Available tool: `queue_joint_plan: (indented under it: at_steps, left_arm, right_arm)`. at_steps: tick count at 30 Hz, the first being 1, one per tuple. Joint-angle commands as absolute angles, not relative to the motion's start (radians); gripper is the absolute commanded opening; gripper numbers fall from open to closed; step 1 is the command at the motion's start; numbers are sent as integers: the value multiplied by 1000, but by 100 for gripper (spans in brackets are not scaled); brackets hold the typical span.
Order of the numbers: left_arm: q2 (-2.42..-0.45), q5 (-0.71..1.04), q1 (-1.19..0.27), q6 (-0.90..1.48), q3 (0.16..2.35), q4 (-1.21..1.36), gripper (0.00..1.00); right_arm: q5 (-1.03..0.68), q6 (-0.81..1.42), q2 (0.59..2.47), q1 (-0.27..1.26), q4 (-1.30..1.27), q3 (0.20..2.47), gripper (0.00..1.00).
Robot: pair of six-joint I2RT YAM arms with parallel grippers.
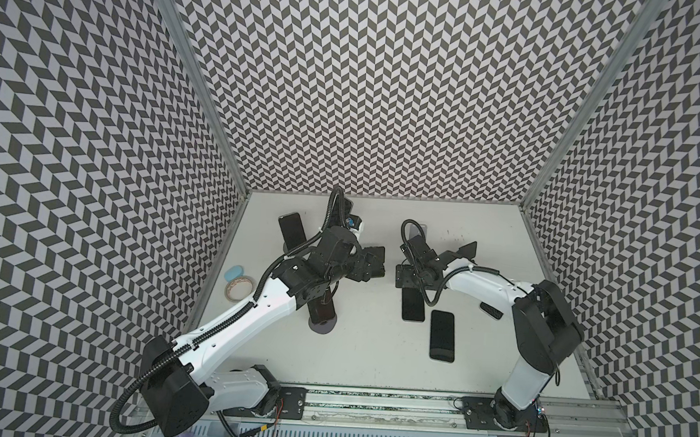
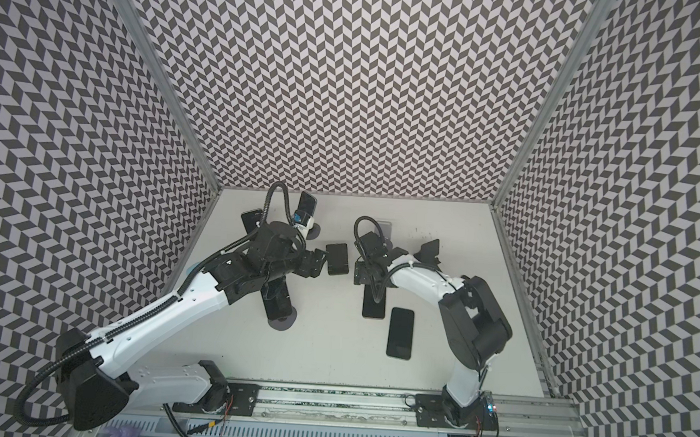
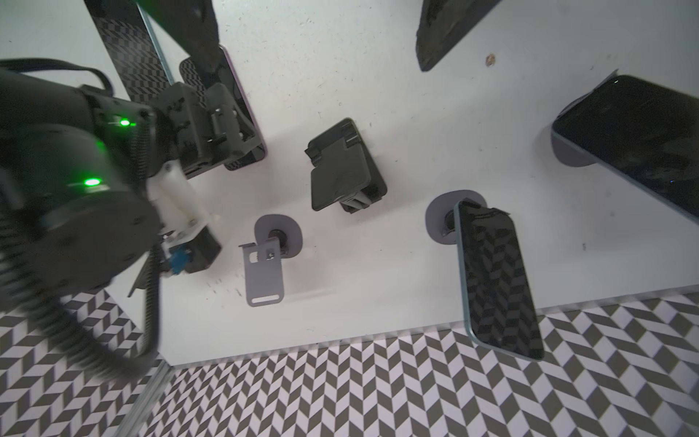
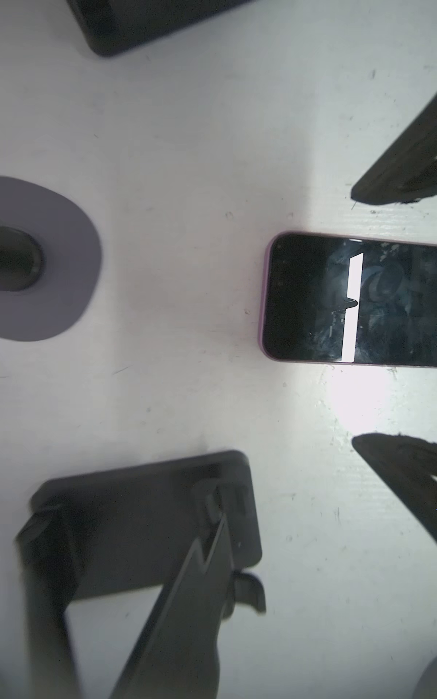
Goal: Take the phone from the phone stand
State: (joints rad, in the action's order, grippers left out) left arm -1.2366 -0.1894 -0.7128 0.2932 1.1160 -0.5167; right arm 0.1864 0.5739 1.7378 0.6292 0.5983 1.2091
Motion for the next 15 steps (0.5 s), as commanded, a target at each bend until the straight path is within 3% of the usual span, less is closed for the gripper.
queue_joint_plan:
  at_steps: [1, 8, 15]
  left_arm:
    - [-1210, -290, -704, 284, 1177, -557, 82]
    - [-1209, -352, -680, 290, 1267, -658, 82]
    - [-1131, -436, -681, 546, 1243, -803, 82]
  right_arm:
    - [223, 550, 1657, 615, 597, 1218, 93]
    - [150, 510, 1538, 615, 576, 1201, 89]
    - [60, 462, 1497, 644, 540, 1236, 87]
